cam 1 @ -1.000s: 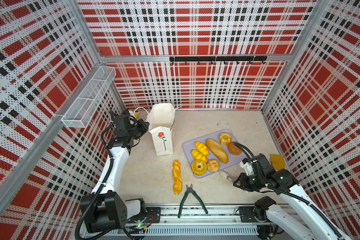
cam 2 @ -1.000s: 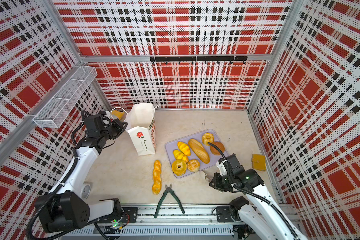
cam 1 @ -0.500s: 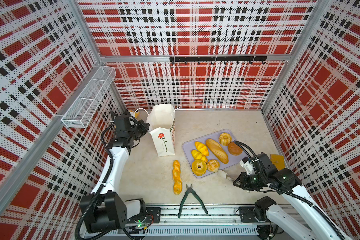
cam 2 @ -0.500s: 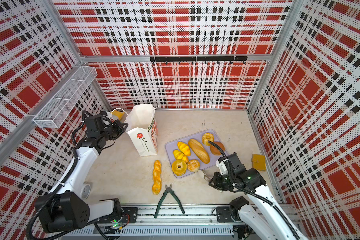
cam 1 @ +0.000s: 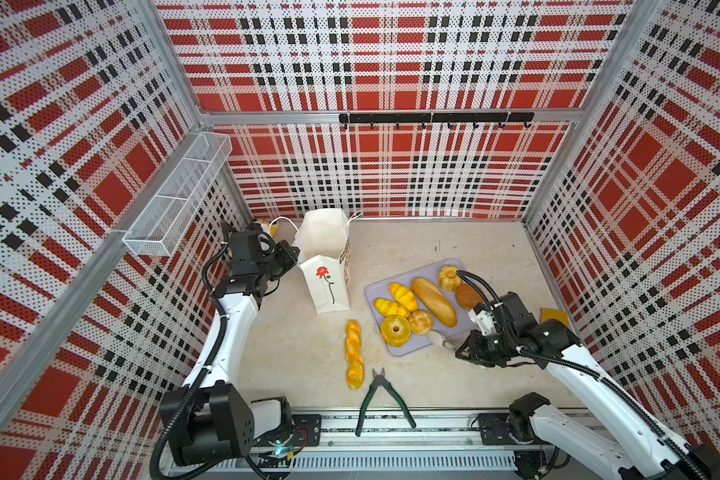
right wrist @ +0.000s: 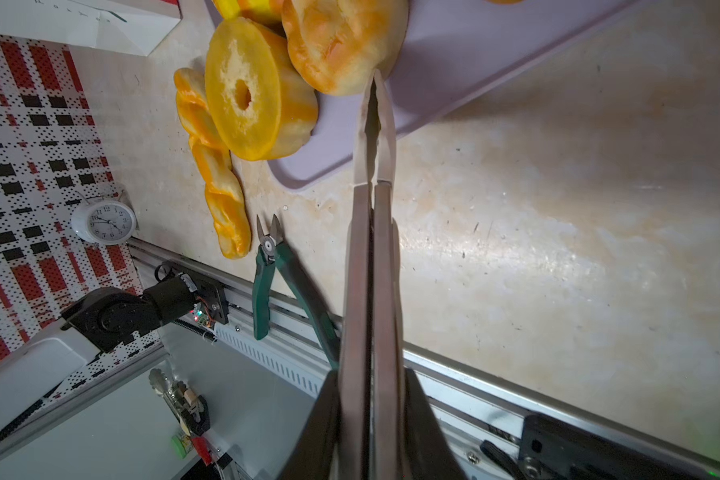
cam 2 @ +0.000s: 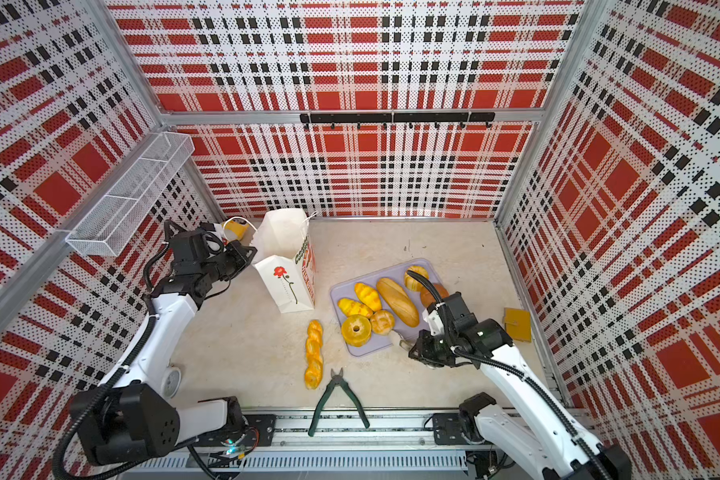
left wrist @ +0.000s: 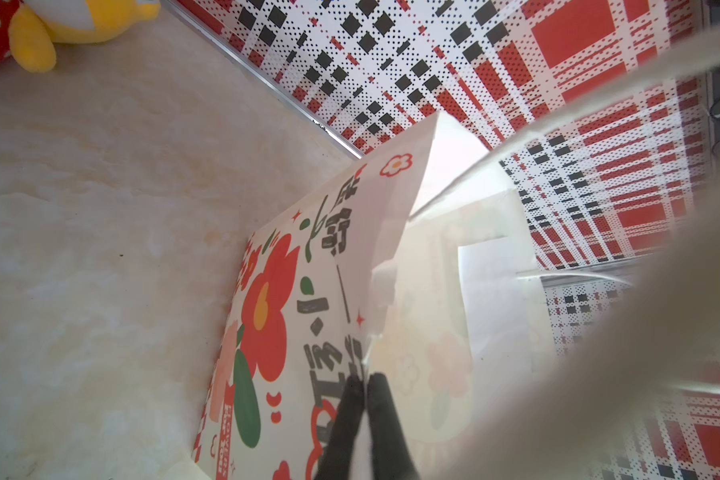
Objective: Take the fake bread out of the paper bag
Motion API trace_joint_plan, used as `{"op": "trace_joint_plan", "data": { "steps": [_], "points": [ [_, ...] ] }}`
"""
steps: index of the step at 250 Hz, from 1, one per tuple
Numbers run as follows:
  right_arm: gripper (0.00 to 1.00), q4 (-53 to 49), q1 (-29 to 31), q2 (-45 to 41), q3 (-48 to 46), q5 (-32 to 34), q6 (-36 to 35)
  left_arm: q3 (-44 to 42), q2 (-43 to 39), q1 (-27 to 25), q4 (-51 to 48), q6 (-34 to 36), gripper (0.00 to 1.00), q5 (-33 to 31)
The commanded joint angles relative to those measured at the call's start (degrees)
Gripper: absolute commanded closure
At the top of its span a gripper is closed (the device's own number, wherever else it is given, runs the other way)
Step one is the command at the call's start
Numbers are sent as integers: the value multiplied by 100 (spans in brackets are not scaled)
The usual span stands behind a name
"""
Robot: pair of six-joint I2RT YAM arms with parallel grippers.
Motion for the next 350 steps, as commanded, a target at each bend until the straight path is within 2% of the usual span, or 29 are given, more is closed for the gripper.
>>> {"op": "trace_joint_plan", "data": {
  "steps": [1, 20, 82, 89, 119, 124, 127, 130, 187, 252, 288, 312, 334, 350],
  "points": [
    [100, 582, 25, 187, 84, 80, -120, 140, 112, 29, -181, 167, 100, 47],
    [100, 487, 25, 330, 172, 149, -236, 239, 192, 28, -207, 229, 98, 23],
    [100, 61, 25, 64, 157, 347, -306, 693, 461, 60, -469, 608, 63, -91],
    [100, 10, 25, 11, 145, 360, -309, 727, 475, 60, -492, 643, 52, -92],
    [100, -181, 25, -239, 105, 416, -247, 836, 446, 53, -636, 783, 25, -139],
    [100, -215, 29, -279, 107, 430, -257, 844, 427, 61, -659, 799, 16, -151],
    [100, -241, 26, -304, 117, 448, -255, 851, 414, 59, -670, 816, 4, -154],
    [100, -270, 25, -326, 121, 463, -254, 855, 395, 59, -680, 827, 0, -147],
    [100, -682, 25, -438, 443, 788, -395, 906, 50, 60, -947, 936, 0, -112],
    [100, -655, -44, -190, 1018, 1277, -711, 992, -604, 54, -1462, 1164, 0, -135],
    [100, -645, -164, 8, 1308, 1288, -855, 958, -1169, 58, -1991, 1444, 0, -195],
    [100, -680, -193, 68, 1460, 1287, -1023, 653, -1834, 28, -2389, 1697, 0, -219],
    [100, -737, -211, 91, 1551, 1316, -1087, 158, -2475, -391, -2949, 1660, 0, -535],
    [100, -738, -222, 83, 1580, 1372, -1124, -667, -3100, -1014, -2864, 923, 2, -963]
  ]
}}
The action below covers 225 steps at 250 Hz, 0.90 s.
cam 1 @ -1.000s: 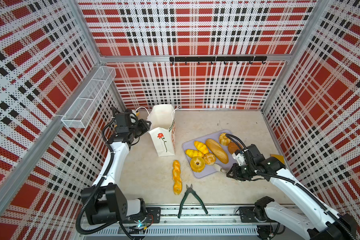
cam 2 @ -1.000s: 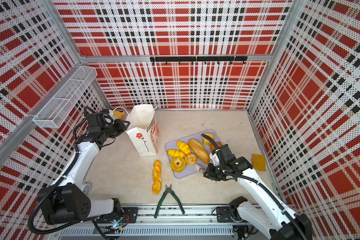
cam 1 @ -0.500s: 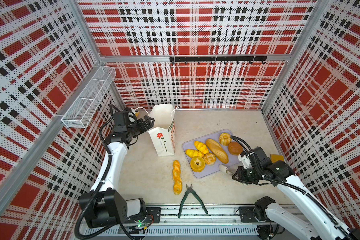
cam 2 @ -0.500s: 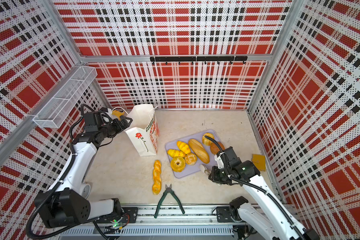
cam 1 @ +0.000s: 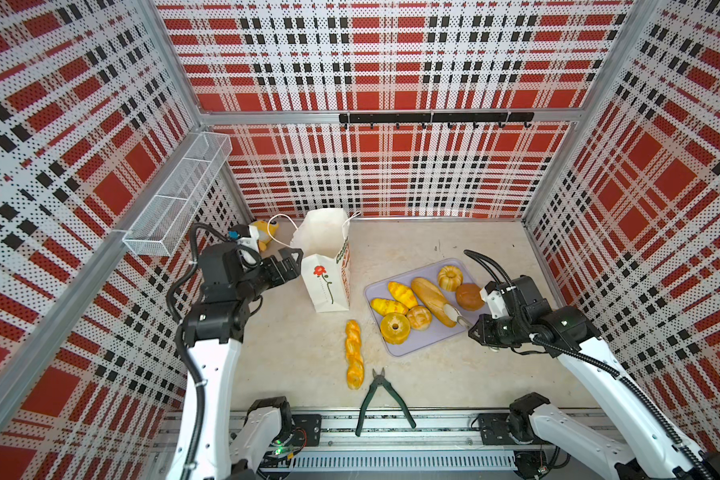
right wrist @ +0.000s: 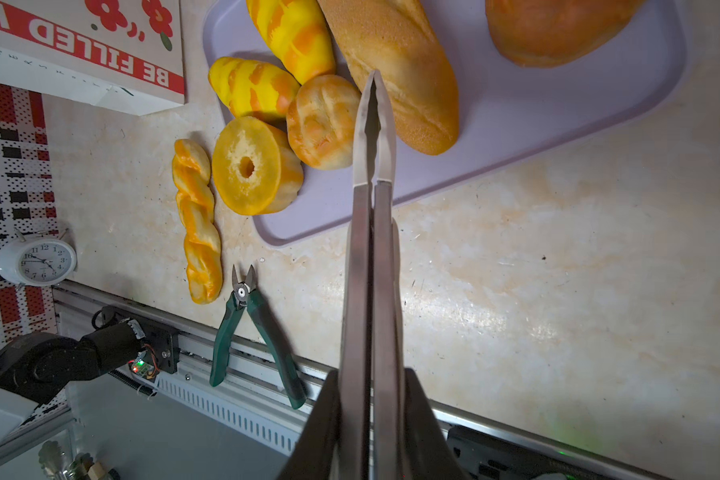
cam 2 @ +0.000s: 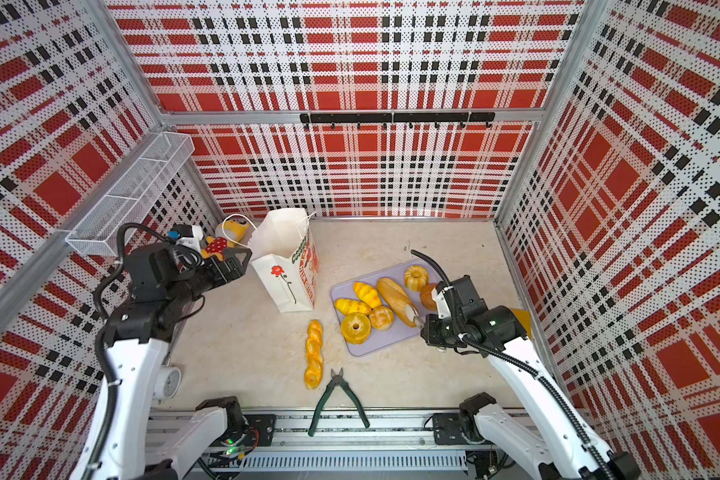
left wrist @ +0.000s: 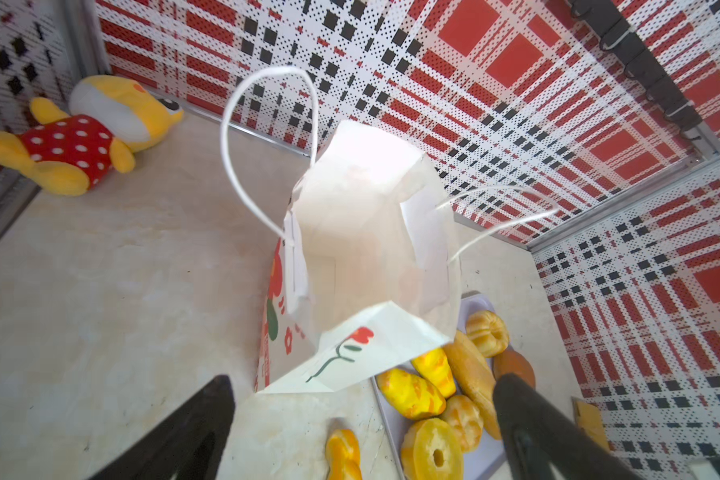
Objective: Take the fake bread out of the paper bag
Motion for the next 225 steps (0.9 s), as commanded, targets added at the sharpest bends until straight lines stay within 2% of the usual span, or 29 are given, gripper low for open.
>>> {"op": "trace_joint_plan", "data": {
  "steps": [1, 20, 53, 75, 97, 117, 143, 164, 192, 225],
  "points": [
    [100, 78, -27, -23, 228, 132, -280, -1045, -860, -801, -683, -574, 2, -634],
    [100, 127, -48, -15, 226, 120, -286, -2032, -1748, -1706, -367, -1572, 7, -1120],
    [100, 110, -53, -77, 254, 119, -206, -3155, -2796, -3199, -170, -2671, 14, -2658],
    [100, 144, -53, -268, 242, 167, -124, -3577, -2748, -3809, 309, -2846, 18, -3250],
    [100, 149, -53, -467, 251, 283, -82, -3799, -2074, -4095, 1100, -2712, 22, -3546],
    [100, 131, -57, -626, 281, 370, 59, -3908, -1219, -4134, 1899, -2521, 24, -3731],
    [100, 38, -62, -840, 283, 464, 208, -3800, -233, -3870, 2794, -2052, 28, -3599],
    [100, -28, -66, -1043, 216, 573, 330, -3649, 426, -3355, 3284, -1685, 39, -3133],
    [100, -115, -70, -1224, 117, 596, 430, -3557, 1172, -2585, 3836, -1589, 42, -2436],
    [100, -183, -75, -1315, 49, 644, 465, -3094, 2052, -2403, 4099, -1165, 43, -2236]
  ]
}}
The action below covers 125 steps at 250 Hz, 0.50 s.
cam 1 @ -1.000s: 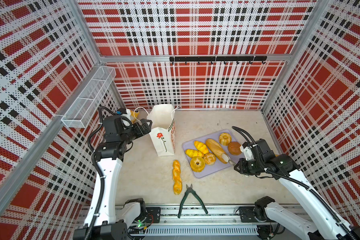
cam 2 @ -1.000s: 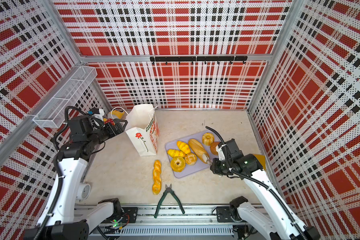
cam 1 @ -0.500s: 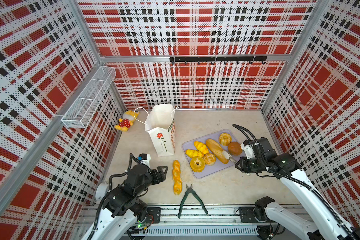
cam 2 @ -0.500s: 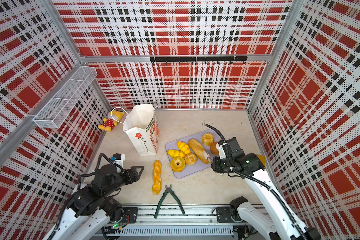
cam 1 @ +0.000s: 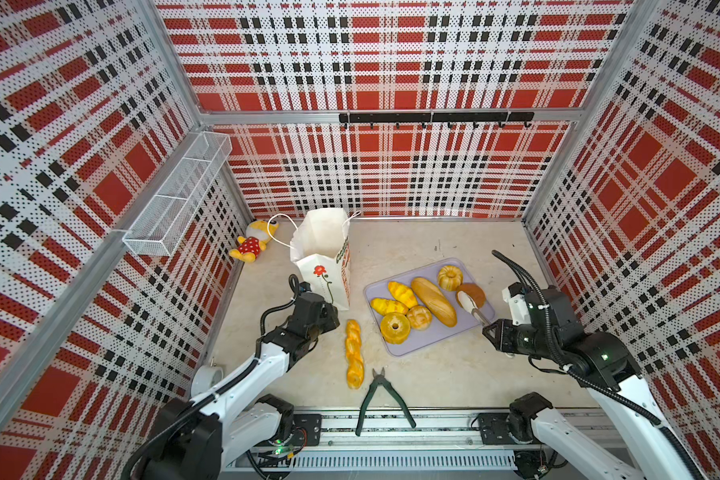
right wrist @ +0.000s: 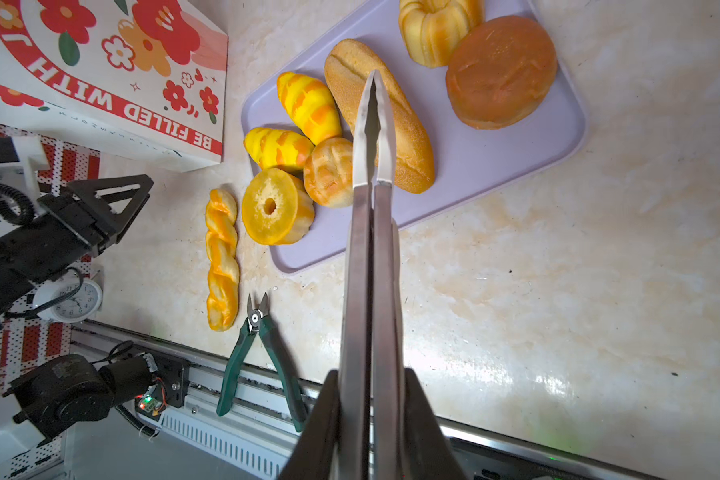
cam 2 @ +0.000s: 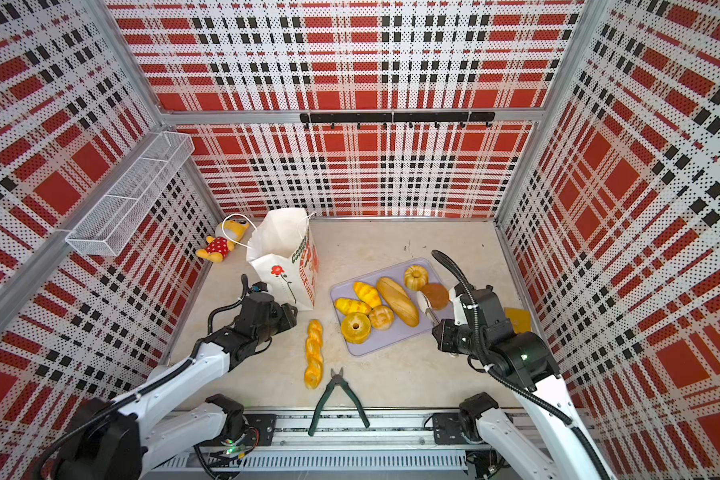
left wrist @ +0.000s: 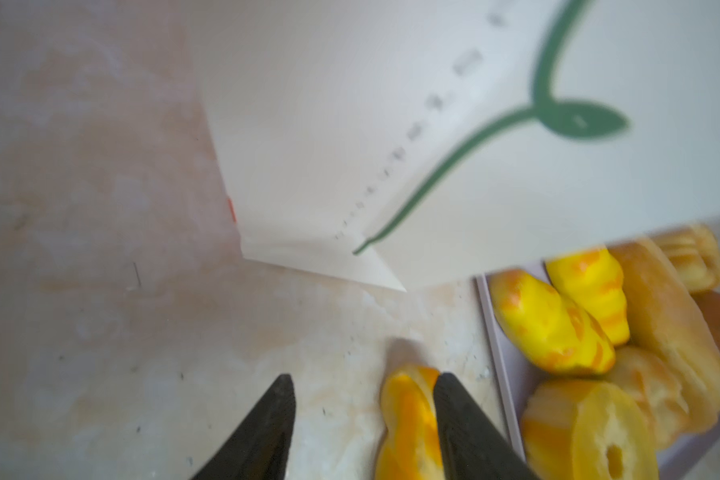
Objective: Take the fake bread out of the paper bag
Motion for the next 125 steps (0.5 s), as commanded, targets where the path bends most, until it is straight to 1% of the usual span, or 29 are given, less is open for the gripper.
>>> {"op": "trace_joint_plan", "data": {
  "steps": [1, 40, 67, 83, 85, 91, 125],
  "points": [
    [100, 57, -37, -124, -58, 139, 100, 476, 577, 116, 755, 493, 43, 373],
    [100, 56, -31, -116, -75, 188, 100, 1032, 1578, 204, 1162, 686, 42, 473],
    [100, 74, -34, -100, -92, 230, 90, 1456, 2217, 260, 1411, 773, 40, 335],
    [100, 76, -39, -73, -73, 251, 61, 1705, 2612, 290, 1631, 726, 40, 482],
    [100, 77, -35, -65, -68, 260, 51, 1735, 2657, 409, 1655, 718, 40, 503],
    [100, 69, -40, -63, -56, 278, 42, 1834, 2798, 476, 1721, 710, 40, 515],
    [100, 165, -40, -20, -24, 449, -83, 2397, 3498, 575, 1944, 765, 40, 781]
  ]
}}
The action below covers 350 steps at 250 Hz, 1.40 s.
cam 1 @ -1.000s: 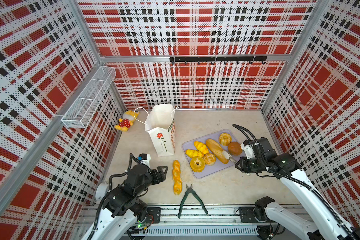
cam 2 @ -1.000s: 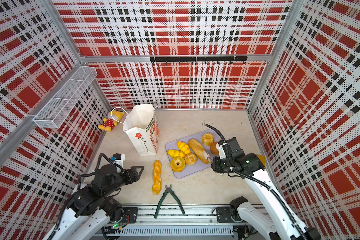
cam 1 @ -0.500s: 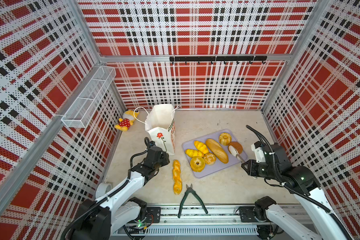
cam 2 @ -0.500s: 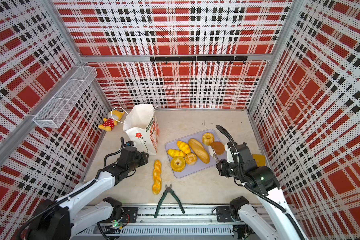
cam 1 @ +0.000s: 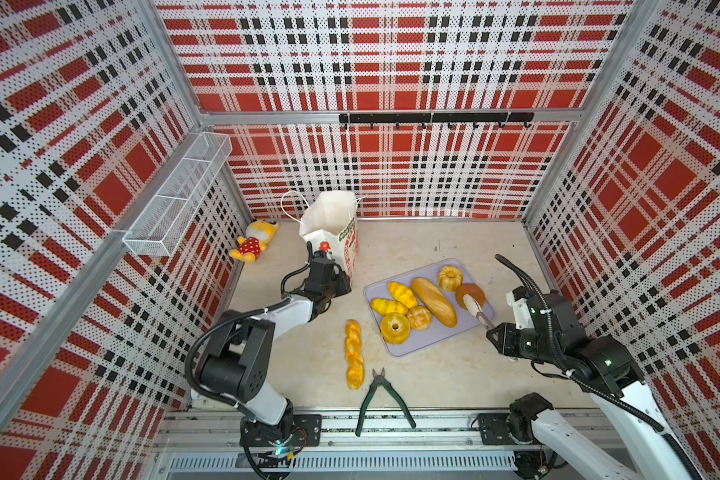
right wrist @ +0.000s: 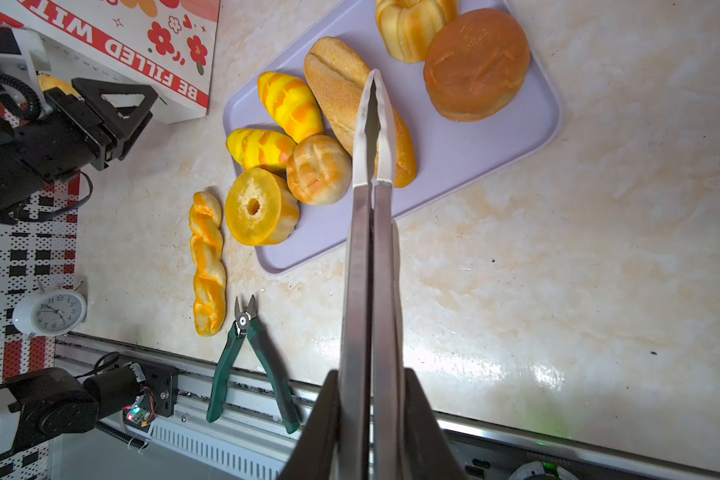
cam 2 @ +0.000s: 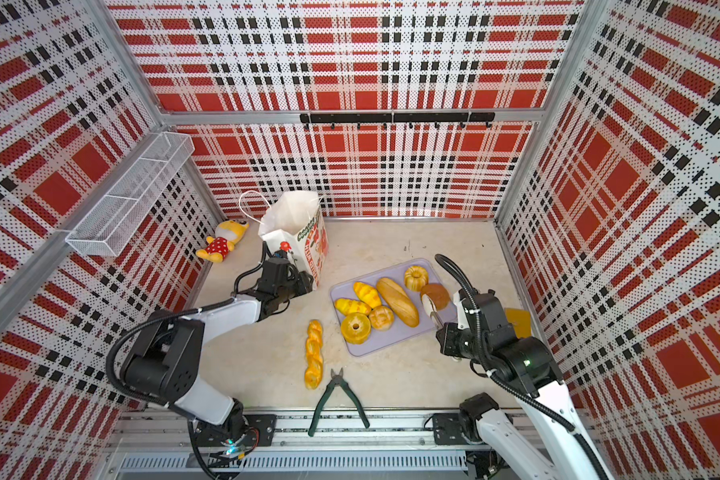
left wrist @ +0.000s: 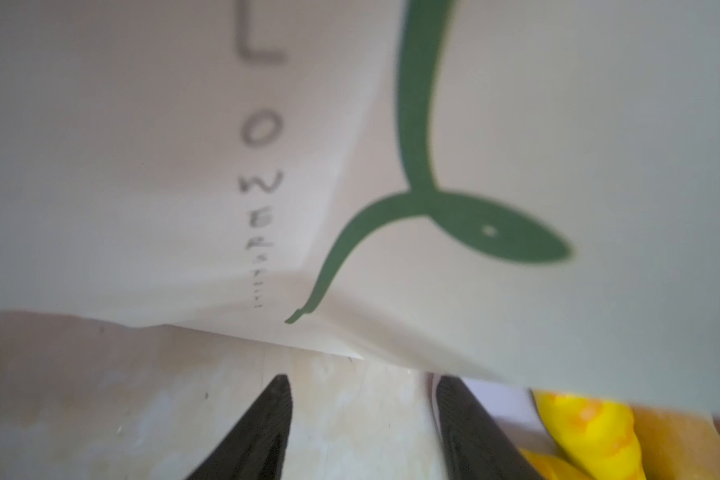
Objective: Take the fake bread out of the paper bag
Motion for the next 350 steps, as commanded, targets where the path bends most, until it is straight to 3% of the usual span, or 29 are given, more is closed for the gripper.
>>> {"op": "trace_joint_plan", "data": {
  "steps": [1, 34, 62, 109, 136, 139, 142, 145, 183, 209, 216, 226, 250, 257, 278, 280, 284, 287, 321, 350],
  "points": [
    [100, 299, -16, 31, 54, 236, -145, 435, 475, 133, 494, 106, 40, 252],
    [100, 674, -57, 250, 81, 560, -426, 636, 715, 141, 523, 143, 37, 506],
    [100, 1115, -375, 859, 186, 781, -1149, 279, 446, 125, 671, 108, 36, 610],
    [100, 2705, -1862, 2391, 223, 376, -2204, -699, -718, 125, 696, 229, 29, 586],
    [100, 3970, -2252, 3413, 277, 524, -2974, -1247, -1626, 125, 546, 268, 20, 387],
    [98, 4071, -2264, 3543, 308, 567, -3051, -1280, -1723, 122, 519, 266, 17, 365],
    [96, 4190, -2278, 3717, 361, 621, -3160, -1339, -1835, 135, 507, 246, 3, 351],
    [95, 4238, -2288, 3802, 387, 636, -3202, -1390, -1942, 139, 491, 245, 0, 320],
    [78, 4699, -2450, 5462, 1179, 914, -3441, -1747, -3030, 118, 282, 263, 0, 26],
    [59, 4896, -2459, 6247, 1690, 1119, -3696, -1834, -3580, 124, 150, 470, 0, -362],
    [48, 4852, -2459, 6400, 1825, 1211, -3766, -1834, -3721, 124, 86, 550, 0, -526],
    [43, 4767, -2468, 6576, 1997, 1347, -3838, -1853, -3907, 120, 40, 689, 0, -786],
    [35, 4704, -2557, 6686, 2102, 1479, -3844, -2082, -4273, 124, 254, 1208, 0, -1235],
    [27, 4710, -2592, 6658, 2053, 1511, -3801, -2189, -4349, 136, 393, 1381, 1, -1311],
    [24, 4849, -2663, 6410, 1761, 1549, -3622, -2540, -4487, 157, 883, 1953, 1, -1482],
    [21, 4883, -2673, 6380, 1726, 1547, -3603, -2575, -4490, 163, 926, 1995, 1, -1503],
    [4, 4940, -2682, 6313, 1642, 1538, -3593, -2638, -4499, 181, 1017, 2068, 0, -1531],
    [0, 4973, -2687, 6265, 1587, 1533, -3577, -2683, -4507, 190, 1079, 2120, 1, -1546],
    [0, 5377, -2684, 5509, 898, 1242, -3265, -2973, -4469, 359, 1531, 2537, 0, -1421],
    [0, 6367, -2687, 4429, -293, 820, -3074, -2962, -4229, 560, 1581, 2666, 1, -1458]
  ]
}}
